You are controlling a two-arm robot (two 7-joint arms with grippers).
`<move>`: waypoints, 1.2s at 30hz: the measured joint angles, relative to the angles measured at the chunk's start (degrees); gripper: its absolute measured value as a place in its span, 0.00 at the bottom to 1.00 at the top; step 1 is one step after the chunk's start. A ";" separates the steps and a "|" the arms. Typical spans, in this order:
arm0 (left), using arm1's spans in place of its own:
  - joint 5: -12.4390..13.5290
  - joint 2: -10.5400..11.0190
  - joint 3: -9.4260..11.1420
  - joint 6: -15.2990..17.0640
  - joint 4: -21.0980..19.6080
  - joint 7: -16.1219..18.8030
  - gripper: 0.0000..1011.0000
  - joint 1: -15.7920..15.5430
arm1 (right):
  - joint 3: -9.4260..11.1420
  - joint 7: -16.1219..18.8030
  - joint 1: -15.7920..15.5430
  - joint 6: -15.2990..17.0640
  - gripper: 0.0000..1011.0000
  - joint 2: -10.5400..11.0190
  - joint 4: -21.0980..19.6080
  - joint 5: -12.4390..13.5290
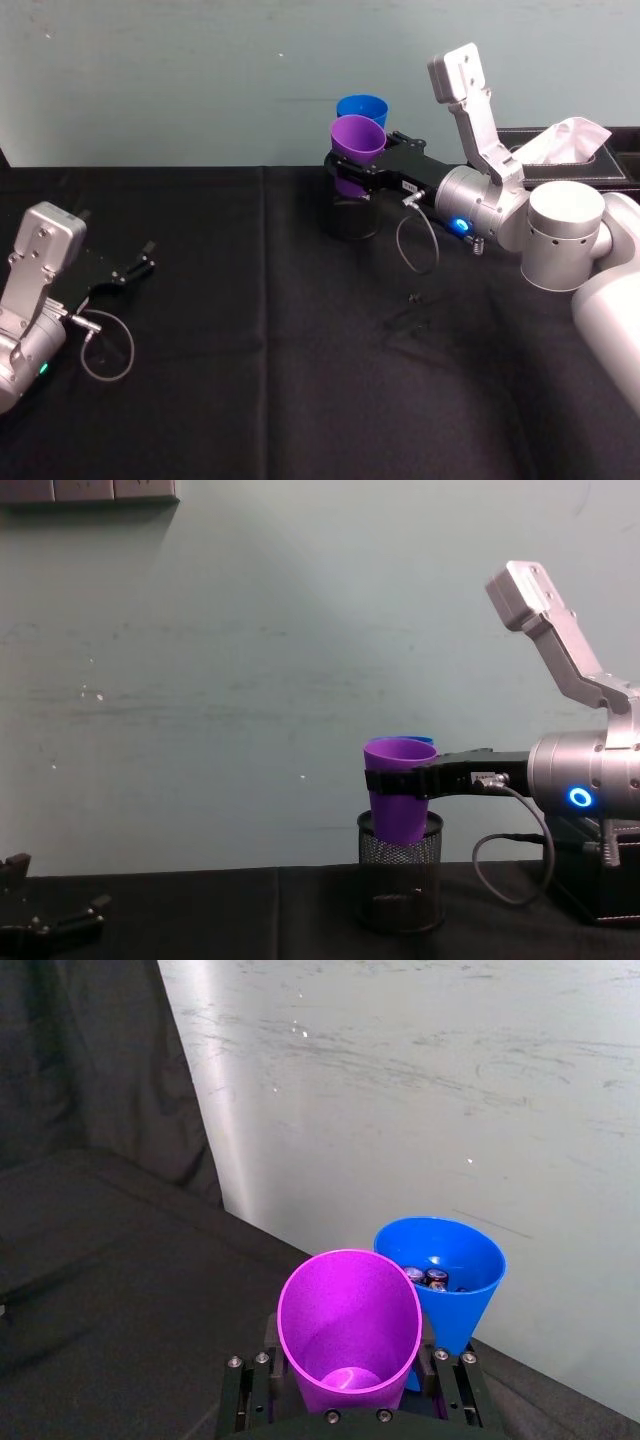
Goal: Pick up one cup with a gripper and tap it against the other cup.
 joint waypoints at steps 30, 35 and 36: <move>0.00 0.00 0.00 0.00 0.00 0.00 0.99 0.00 | 0.00 0.00 0.00 0.00 0.72 0.00 0.00 0.00; 0.00 0.00 0.00 0.00 0.00 0.00 0.99 0.00 | 0.00 0.00 0.00 0.00 0.72 0.00 0.00 0.00; 0.00 0.00 0.00 0.00 0.00 0.00 0.99 0.00 | 0.00 0.00 0.00 0.00 0.72 0.00 0.00 0.00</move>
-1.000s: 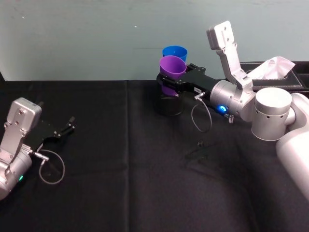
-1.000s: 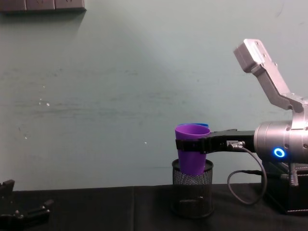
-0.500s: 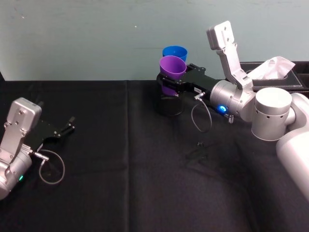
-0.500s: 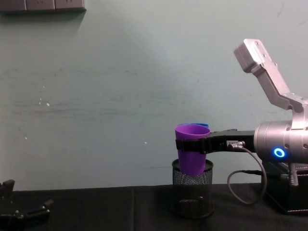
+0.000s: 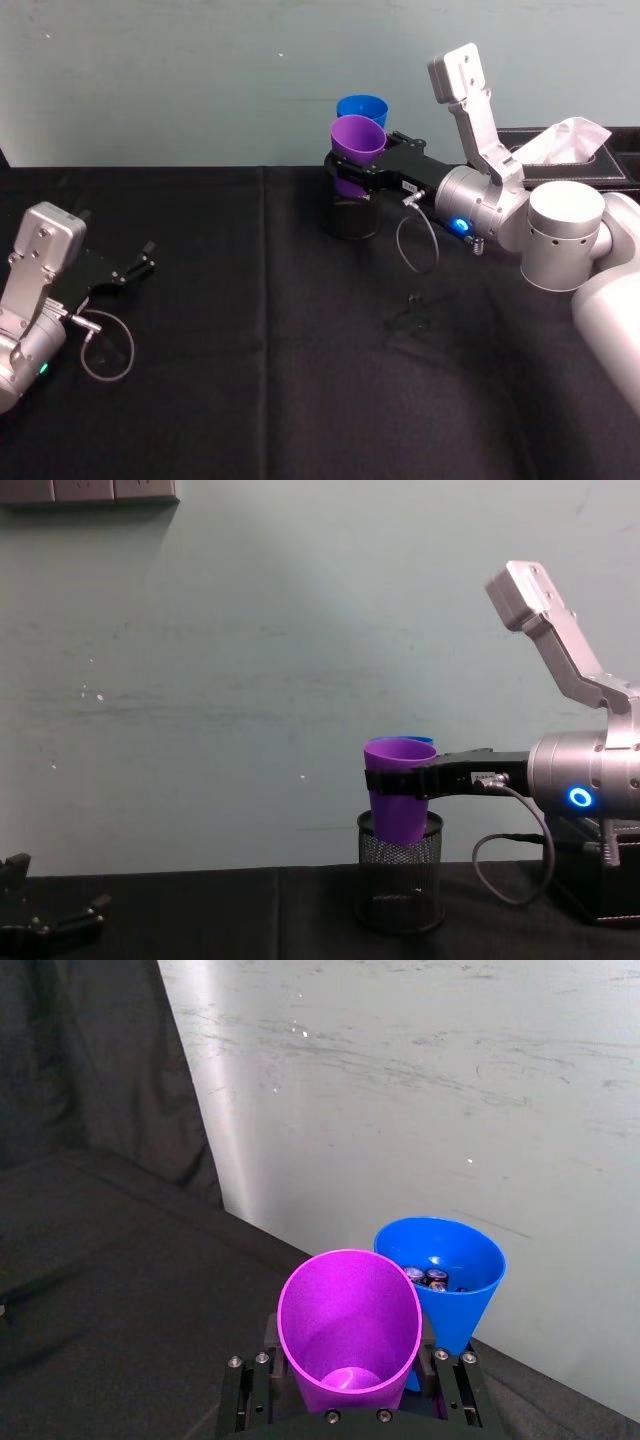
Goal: Pick up one cup with a gripper and tap it against the other cup.
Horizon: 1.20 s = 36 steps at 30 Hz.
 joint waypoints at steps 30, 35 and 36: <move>0.00 0.00 0.00 0.00 0.00 0.00 0.99 0.00 | 0.00 0.00 0.00 0.00 0.72 0.00 0.00 0.00; 0.00 0.00 0.00 0.00 0.00 0.00 0.99 0.00 | 0.00 0.00 0.00 0.00 0.72 0.00 0.00 0.00; 0.00 0.00 0.00 0.00 0.00 0.00 0.99 0.00 | 0.00 0.00 0.00 0.00 0.72 0.00 0.00 0.00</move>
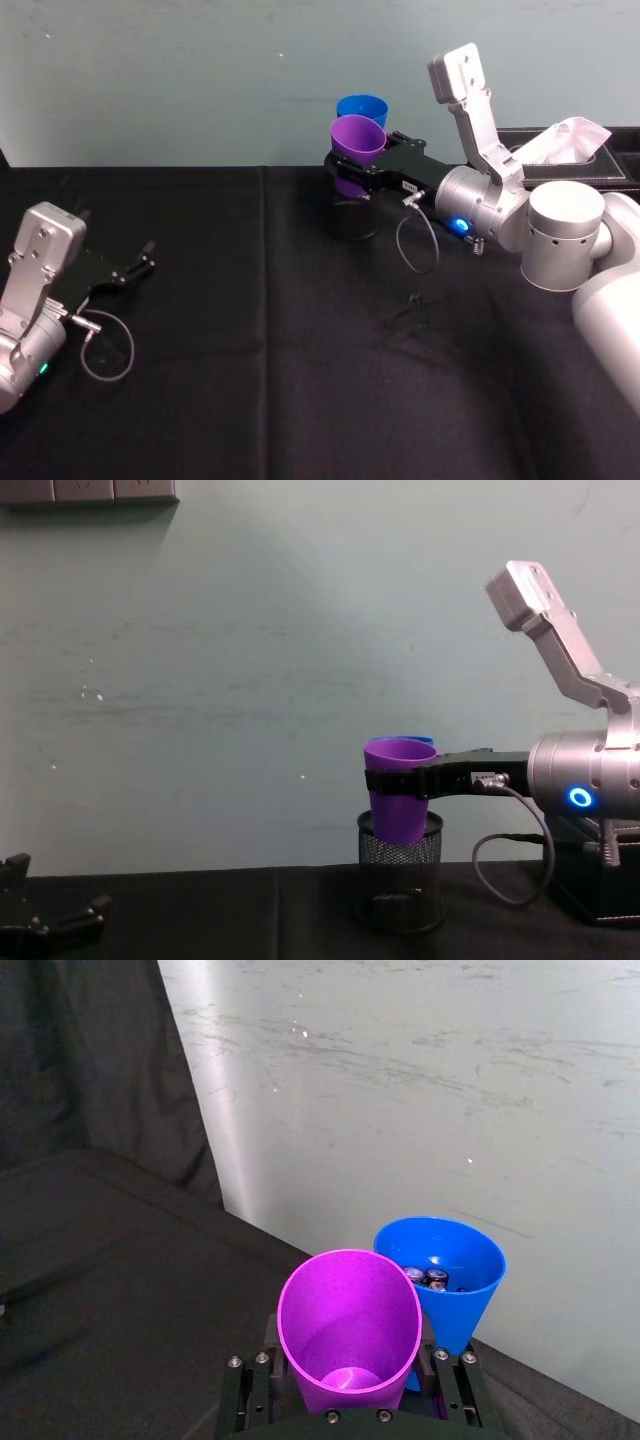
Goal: Pick up one cup with a gripper and tap it against the other cup.
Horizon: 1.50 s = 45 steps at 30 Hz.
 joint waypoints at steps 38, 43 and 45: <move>0.00 0.00 0.00 0.00 0.00 0.00 0.99 0.00 | 0.00 0.00 0.00 0.00 0.72 0.00 0.00 0.00; 0.00 0.00 0.00 0.00 0.00 0.00 0.99 0.00 | 0.00 0.00 0.00 0.00 0.72 0.00 0.00 0.00; 0.00 0.00 0.00 0.00 0.00 0.00 0.99 0.00 | 0.00 0.00 0.00 0.00 0.72 0.00 0.00 0.00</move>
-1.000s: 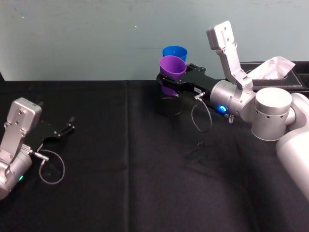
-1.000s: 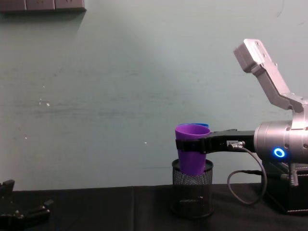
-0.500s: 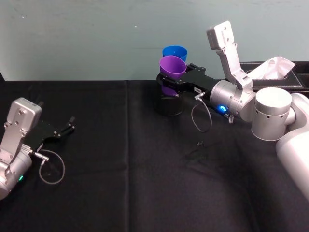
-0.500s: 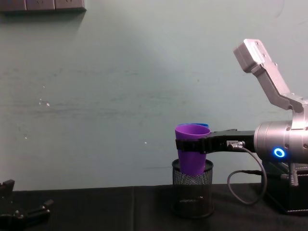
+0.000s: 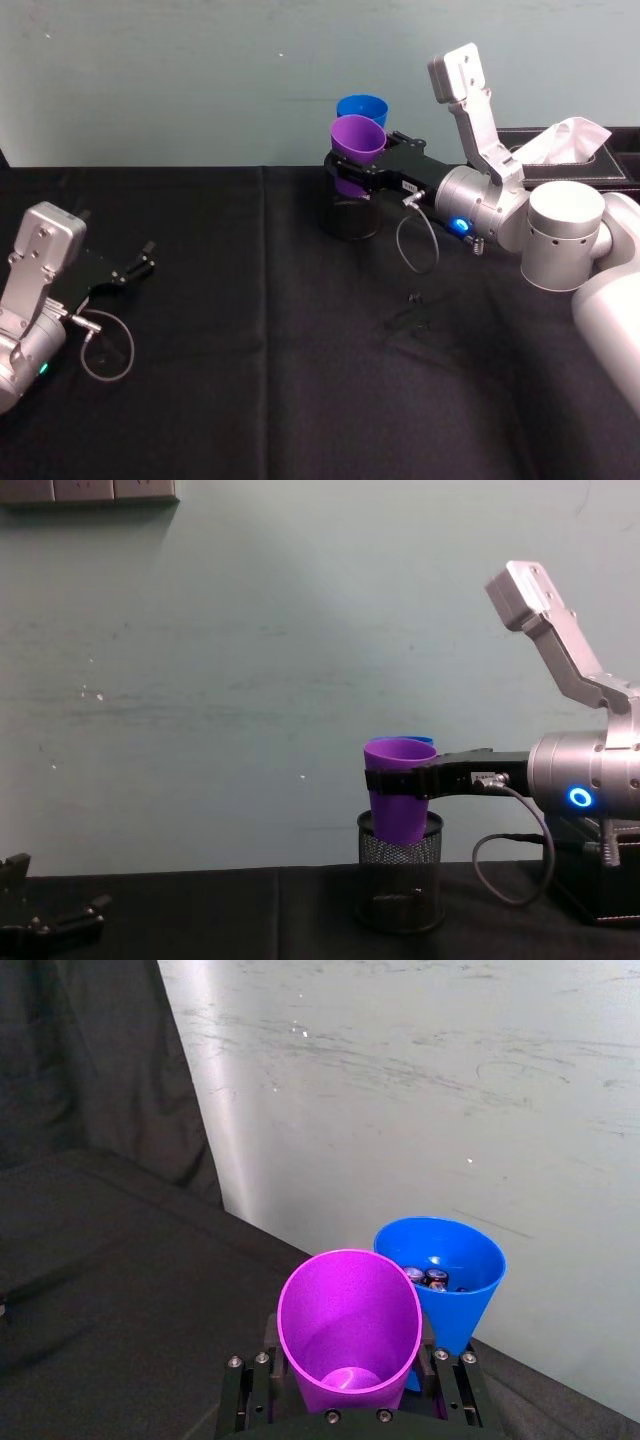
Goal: Pick up one cup with a gripper and tap it against the other cup.
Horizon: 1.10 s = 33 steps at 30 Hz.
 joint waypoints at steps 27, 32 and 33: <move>0.00 0.00 0.00 0.00 0.00 0.00 0.99 0.00 | 0.00 0.00 0.00 0.00 0.72 0.00 0.00 0.00; 0.00 0.00 0.00 0.00 0.00 0.00 0.99 0.00 | 0.00 0.00 0.00 0.00 0.72 0.00 0.00 0.00; 0.00 0.00 0.00 0.00 0.00 0.00 0.99 0.00 | 0.00 0.00 0.00 0.00 0.72 0.00 0.00 0.00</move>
